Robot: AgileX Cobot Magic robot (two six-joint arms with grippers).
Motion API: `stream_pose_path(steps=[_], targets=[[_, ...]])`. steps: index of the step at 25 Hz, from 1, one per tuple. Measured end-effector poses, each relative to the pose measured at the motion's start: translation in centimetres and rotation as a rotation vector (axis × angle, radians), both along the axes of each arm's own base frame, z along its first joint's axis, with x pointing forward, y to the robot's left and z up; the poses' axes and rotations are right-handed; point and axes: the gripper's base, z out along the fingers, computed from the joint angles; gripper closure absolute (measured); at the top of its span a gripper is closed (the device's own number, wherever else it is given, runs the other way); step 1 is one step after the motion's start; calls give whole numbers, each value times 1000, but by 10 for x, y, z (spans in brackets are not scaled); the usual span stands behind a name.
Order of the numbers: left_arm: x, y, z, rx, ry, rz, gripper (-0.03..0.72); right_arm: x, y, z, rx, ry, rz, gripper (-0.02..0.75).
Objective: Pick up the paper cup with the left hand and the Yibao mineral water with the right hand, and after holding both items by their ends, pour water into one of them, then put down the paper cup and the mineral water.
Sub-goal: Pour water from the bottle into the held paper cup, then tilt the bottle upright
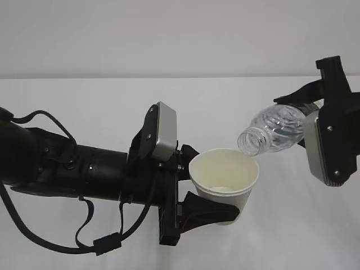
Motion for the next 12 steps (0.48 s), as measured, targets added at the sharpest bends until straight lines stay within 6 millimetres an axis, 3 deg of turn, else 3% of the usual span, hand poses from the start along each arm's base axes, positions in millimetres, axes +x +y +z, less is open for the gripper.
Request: stream_pose_path(steps=[6,12], targets=[[0,0,0,0,0,0,204,0,0,0,-4,-1,5,293],[0,0,0,0,0,0,204,-3,12,-1,-46,0,37,293]])
